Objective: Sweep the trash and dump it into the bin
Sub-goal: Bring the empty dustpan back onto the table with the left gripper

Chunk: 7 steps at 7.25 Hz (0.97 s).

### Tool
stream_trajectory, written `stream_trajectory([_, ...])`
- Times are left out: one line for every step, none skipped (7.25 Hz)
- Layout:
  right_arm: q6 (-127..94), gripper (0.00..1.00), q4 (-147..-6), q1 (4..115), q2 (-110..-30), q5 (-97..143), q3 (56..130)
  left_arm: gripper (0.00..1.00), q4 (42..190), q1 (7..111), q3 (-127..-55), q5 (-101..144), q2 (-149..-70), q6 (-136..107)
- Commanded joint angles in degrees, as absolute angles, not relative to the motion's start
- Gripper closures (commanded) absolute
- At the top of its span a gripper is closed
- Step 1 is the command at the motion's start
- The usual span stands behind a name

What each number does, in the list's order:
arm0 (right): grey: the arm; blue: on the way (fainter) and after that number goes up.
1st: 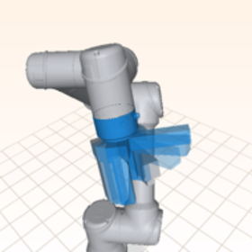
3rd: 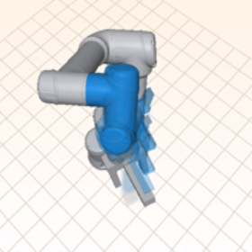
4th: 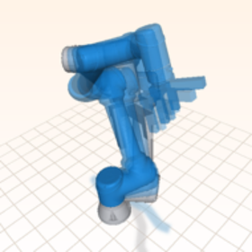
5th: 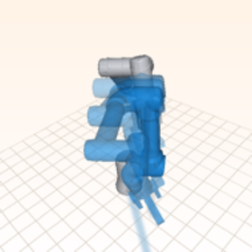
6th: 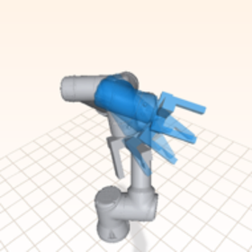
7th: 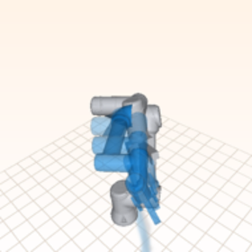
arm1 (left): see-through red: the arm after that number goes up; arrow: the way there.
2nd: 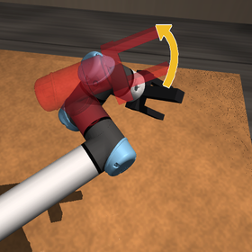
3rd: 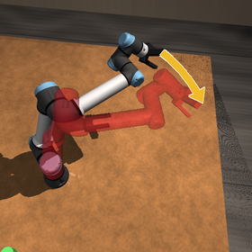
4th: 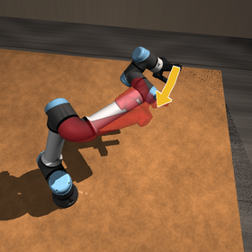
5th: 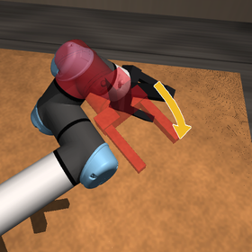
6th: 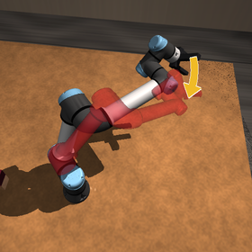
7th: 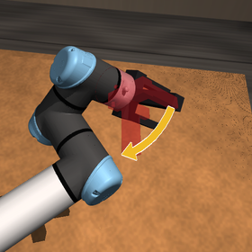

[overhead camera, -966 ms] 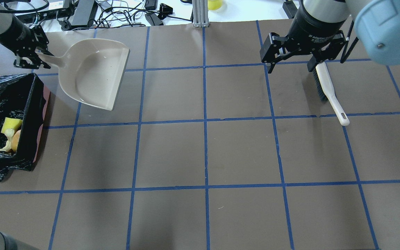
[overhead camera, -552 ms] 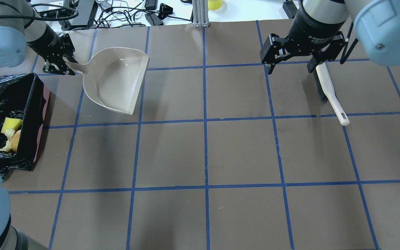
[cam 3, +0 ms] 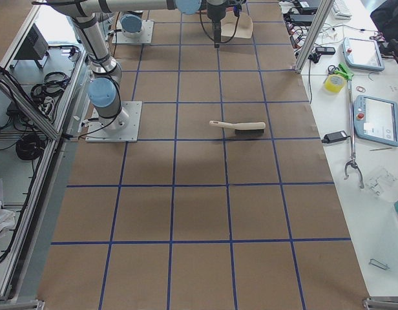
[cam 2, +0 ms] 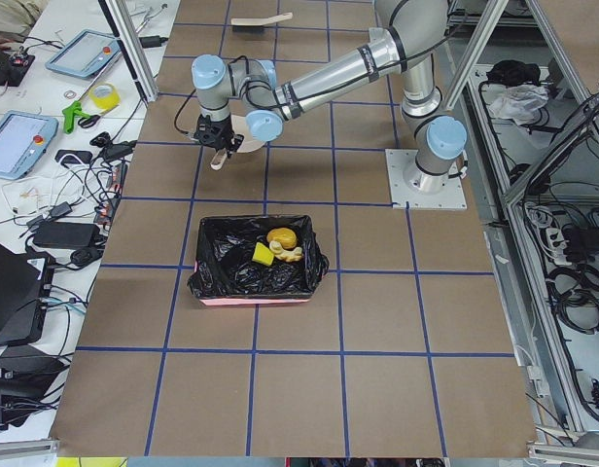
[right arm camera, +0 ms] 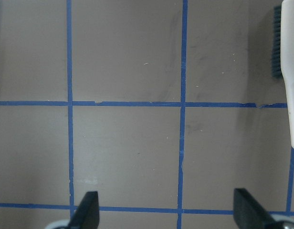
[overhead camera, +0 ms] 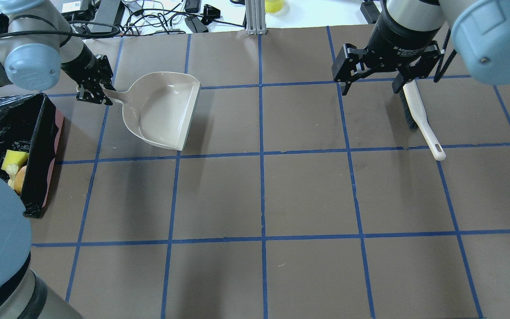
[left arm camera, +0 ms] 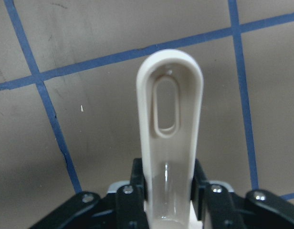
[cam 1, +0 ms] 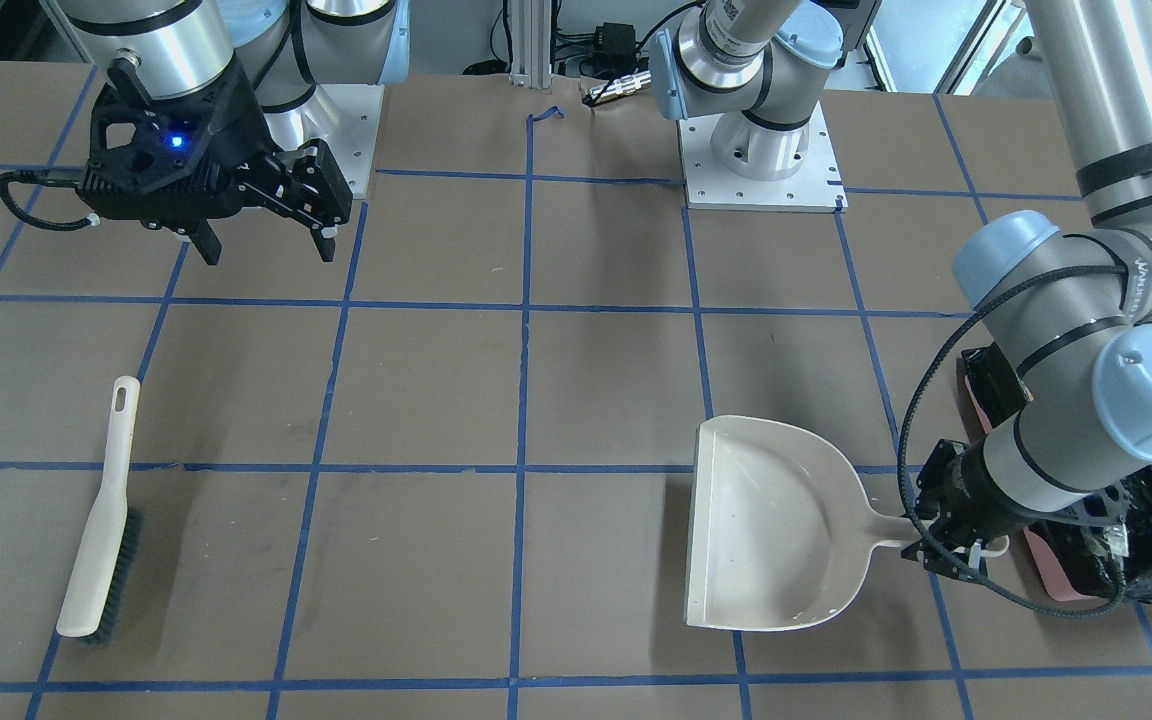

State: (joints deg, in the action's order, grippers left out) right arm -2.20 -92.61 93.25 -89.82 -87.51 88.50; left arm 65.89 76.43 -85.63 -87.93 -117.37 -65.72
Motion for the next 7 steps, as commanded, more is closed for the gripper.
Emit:
stream_trajectory([-2.2, 0.00, -92.5, 93.3, -89.8, -87.5, 88.5, 1.00, 65.5, 78.0, -85.7, -88.9, -119.5, -67.3])
stream_trajectory([-2.2, 0.00, -92.5, 93.3, -89.8, -87.5, 88.5, 1.00, 65.3, 78.3, -85.6, -88.9, -120.1, -69.2])
stream_trajectory([-2.2, 0.00, -92.5, 93.3, -89.8, -87.5, 88.5, 1.00, 63.3, 78.3, -85.7, -88.5, -120.6, -69.7])
stream_trajectory([-2.2, 0.00, -92.5, 93.3, -89.8, -87.5, 88.5, 1.00, 62.6, 78.3, -85.7, -88.5, -121.5, -69.5])
stream_trajectory([-2.2, 0.00, -92.5, 93.3, -89.8, -87.5, 88.5, 1.00, 62.0, 78.3, -85.6, -88.4, -121.9, -68.9])
stream_trajectory([-2.2, 0.00, -92.5, 93.3, -89.8, -87.5, 88.5, 1.00, 61.8, 78.3, -85.7, -88.2, -122.0, -68.6])
stream_trajectory([-2.2, 0.00, -92.5, 93.3, -89.8, -87.5, 88.5, 1.00, 61.4, 78.3, -85.6, -88.2, -122.4, -66.9])
